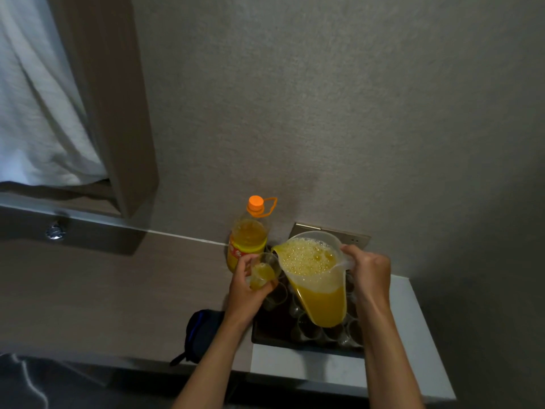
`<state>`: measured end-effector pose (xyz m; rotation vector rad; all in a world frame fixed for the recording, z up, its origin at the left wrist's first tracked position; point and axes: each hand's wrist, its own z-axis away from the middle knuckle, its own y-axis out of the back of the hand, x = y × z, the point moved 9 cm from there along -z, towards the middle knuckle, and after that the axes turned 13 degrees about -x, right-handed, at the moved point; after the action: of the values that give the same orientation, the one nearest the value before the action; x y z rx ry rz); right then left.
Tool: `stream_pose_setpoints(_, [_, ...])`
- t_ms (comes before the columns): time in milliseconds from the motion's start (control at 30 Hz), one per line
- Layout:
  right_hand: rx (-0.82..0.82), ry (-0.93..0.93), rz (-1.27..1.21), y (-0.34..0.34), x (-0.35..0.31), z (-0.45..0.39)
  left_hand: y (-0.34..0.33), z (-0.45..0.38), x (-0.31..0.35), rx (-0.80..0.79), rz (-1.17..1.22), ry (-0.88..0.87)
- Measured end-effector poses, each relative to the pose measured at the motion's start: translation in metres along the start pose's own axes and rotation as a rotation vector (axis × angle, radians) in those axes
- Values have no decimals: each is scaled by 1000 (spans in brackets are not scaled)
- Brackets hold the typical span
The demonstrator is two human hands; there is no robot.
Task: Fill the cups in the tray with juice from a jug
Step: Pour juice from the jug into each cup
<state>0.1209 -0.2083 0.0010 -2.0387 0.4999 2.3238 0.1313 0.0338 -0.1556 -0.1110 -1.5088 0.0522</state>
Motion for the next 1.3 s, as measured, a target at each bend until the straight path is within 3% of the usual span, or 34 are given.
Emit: stream_pose_setpoints(1300, [-12, 14, 59, 1, 4, -5, 3, -4, 0, 23, -7, -34])
